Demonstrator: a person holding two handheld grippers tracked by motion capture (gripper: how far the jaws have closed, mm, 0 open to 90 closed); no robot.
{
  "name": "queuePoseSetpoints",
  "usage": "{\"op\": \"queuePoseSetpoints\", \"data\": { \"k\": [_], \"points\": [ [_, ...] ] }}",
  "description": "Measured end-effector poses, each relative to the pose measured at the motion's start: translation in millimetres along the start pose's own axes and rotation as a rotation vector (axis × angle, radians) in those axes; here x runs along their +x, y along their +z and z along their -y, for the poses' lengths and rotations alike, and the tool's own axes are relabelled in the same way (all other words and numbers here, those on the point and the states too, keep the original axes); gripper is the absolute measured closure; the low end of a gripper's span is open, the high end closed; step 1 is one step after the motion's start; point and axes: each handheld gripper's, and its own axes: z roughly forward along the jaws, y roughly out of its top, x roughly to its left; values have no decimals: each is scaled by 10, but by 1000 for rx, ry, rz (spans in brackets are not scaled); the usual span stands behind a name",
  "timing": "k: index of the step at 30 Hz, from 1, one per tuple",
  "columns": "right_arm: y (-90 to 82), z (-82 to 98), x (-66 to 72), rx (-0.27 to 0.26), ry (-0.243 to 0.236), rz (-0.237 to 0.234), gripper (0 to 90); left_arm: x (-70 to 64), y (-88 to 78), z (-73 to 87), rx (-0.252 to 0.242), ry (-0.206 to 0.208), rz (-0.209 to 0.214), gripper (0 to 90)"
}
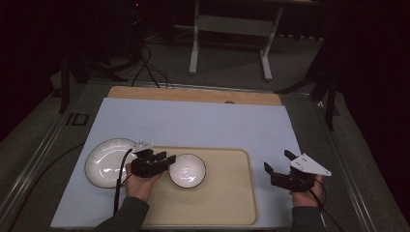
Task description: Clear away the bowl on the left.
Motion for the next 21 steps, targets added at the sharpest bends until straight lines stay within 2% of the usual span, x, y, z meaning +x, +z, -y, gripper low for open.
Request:
{"op": "queuePoseSetpoints", "data": {
  "k": [4,10,14,19,21],
  "points": [
    [-1,0,-2,-1,1,1,140,20,-59,-20,-22,-7,1,502],
    [-1,0,-1,-1,1,1,140,57,-182,-76,-57,16,-23,471],
    [0,0,-1,-1,0,0,140,97,-257,-101,-74,17,-34,464],
    [-2,-1,-3,-2,1,1,140,127,-357,-128,-92,35,-65,440],
    [-2,-1,-2,-2,2,0,140,131,-412,-137,-95,54,-95,432]
  ]
}}
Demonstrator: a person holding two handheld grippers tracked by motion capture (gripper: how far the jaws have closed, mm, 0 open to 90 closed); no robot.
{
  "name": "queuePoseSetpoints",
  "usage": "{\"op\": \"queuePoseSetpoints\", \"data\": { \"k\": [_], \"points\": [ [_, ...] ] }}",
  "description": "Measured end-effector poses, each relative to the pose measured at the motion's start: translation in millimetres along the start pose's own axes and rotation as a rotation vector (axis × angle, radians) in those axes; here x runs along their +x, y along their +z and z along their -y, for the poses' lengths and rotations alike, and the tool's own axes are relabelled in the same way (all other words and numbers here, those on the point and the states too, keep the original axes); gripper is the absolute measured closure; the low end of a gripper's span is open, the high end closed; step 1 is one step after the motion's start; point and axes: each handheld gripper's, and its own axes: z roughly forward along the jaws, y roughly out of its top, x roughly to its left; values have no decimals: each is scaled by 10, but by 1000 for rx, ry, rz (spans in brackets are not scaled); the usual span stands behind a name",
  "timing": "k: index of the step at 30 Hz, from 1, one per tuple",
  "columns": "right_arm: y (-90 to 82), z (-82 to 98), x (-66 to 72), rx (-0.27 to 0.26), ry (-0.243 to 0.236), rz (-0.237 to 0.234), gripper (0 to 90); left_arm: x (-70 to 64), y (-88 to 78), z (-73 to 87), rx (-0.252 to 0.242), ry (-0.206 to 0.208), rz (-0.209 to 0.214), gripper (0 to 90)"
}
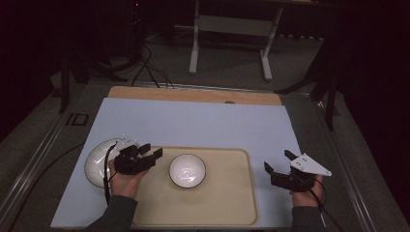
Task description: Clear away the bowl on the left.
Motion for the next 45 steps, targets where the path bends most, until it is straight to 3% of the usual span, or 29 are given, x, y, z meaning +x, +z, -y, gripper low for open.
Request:
{"op": "queuePoseSetpoints", "data": {
  "k": [4,11,14,23,31,39,41,45],
  "points": [
    [-2,0,-1,-1,0,1,140,31,-75,-26,-10,14,-19,418],
    [-6,-1,-4,-3,4,2,140,189,-261,-67,-44,0,-35,404],
    [-8,-1,-6,-4,3,2,140,263,-328,-68,-51,-6,-18,399],
    [-13,-1,-10,-8,9,4,140,392,-481,-50,-76,-9,-69,392],
    [-24,-2,-18,-14,15,9,139,423,-571,-18,-97,47,-158,377],
    [-41,-6,-25,-29,17,4,139,512,-701,31,-121,73,-190,344],
    [-48,-9,-24,-39,16,-2,139,521,-747,63,-147,84,-214,337],
    [-52,-15,-11,-49,6,-9,133,513,-749,74,-143,103,-238,308]
  ]
}}
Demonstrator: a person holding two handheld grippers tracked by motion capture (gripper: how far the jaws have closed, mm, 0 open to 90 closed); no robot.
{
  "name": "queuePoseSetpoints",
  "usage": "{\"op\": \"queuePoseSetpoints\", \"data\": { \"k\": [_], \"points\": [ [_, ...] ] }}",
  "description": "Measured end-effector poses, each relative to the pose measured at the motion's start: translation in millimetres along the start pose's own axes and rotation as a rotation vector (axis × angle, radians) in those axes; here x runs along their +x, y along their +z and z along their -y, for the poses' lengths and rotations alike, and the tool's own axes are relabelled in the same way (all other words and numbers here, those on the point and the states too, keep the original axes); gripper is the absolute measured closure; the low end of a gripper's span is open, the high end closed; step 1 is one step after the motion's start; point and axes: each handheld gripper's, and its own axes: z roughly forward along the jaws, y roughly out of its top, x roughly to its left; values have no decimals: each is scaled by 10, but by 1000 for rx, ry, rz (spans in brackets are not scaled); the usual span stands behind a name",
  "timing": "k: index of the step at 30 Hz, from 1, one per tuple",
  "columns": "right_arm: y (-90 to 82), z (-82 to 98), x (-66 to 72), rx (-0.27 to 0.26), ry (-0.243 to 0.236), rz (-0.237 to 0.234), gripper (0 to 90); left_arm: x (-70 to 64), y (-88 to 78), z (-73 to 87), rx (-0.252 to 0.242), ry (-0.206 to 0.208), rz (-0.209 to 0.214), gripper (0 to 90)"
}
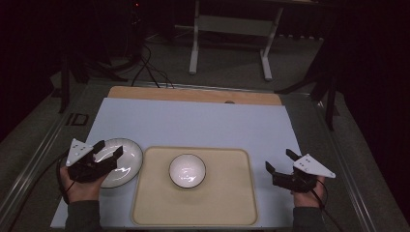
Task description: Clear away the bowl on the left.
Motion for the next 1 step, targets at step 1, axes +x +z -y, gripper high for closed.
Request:
{"op": "queuePoseSetpoints", "data": {
  "k": [1],
  "points": [
    [-3,-2,6,-1,-3,-3,133,-5,7,3,4,7,-11,308]
  ]
}}
